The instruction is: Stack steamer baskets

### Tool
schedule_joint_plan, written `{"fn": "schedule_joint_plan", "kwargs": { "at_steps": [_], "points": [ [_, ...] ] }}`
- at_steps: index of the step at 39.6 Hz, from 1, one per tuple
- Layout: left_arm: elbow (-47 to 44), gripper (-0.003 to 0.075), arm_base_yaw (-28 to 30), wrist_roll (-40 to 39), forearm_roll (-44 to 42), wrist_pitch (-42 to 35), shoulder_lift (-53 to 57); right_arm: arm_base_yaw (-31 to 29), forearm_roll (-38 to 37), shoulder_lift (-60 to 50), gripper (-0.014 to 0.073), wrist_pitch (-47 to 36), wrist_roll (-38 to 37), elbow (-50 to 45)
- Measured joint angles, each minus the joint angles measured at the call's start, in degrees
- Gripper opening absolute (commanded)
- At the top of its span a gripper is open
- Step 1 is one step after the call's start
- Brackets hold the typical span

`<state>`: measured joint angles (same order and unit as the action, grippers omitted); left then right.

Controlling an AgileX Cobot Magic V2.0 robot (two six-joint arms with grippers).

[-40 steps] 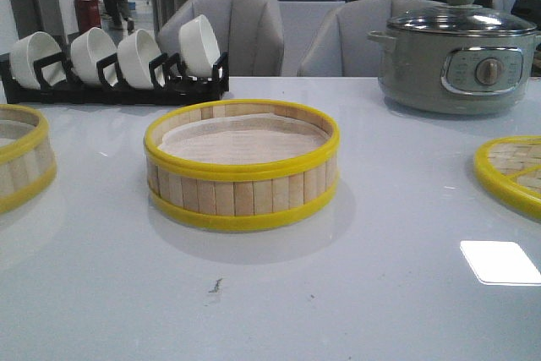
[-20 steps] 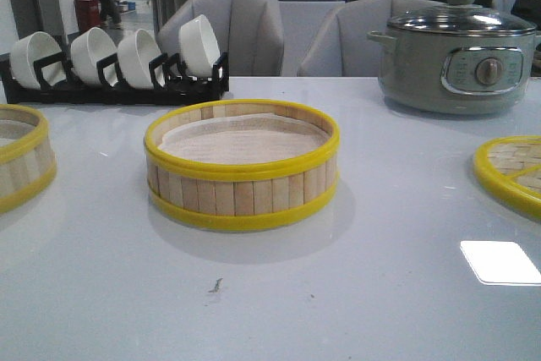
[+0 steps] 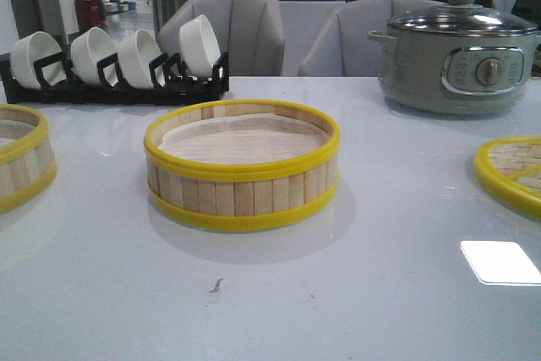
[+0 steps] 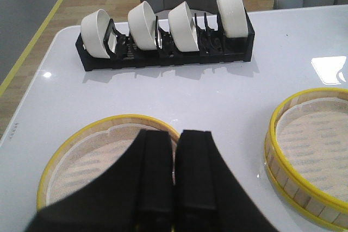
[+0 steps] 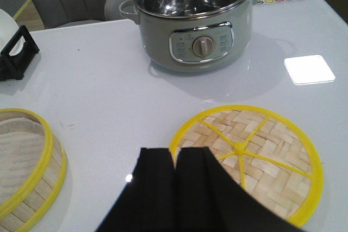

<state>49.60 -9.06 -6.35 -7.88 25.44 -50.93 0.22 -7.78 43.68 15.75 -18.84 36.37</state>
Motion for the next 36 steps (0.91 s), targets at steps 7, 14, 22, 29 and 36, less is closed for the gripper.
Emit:
{"fn": "schedule_joint_plan", "kwargs": {
  "at_steps": [7,14,22,29,36],
  "points": [
    [0.0,0.0083,0.0,0.0,0.1,0.1,0.0,0.0,-6.1,0.4,0.0108,-0.8,0.2,0.0],
    [0.0,0.0085,0.0,0.0,0.2,0.3,0.0,0.0,-8.1,0.6,0.0427,-1.0,0.2,0.0],
    [0.0,0.0128,0.0,-0.1,0.2,0.3,0.0,0.0,-9.7,1.2,0.0477,-1.3,0.2,0.0],
    [0.0,0.0355,0.0,-0.3,0.2,0.3,-0.1,0.0,-9.8,1.3,0.0462,-1.3,0.2,0.0],
    [0.0,0.0444,0.0,-0.5,2.4,1.5,-2.9,0.0,-9.9,1.3,0.0408,-1.4,0.2,0.0]
  ]
}}
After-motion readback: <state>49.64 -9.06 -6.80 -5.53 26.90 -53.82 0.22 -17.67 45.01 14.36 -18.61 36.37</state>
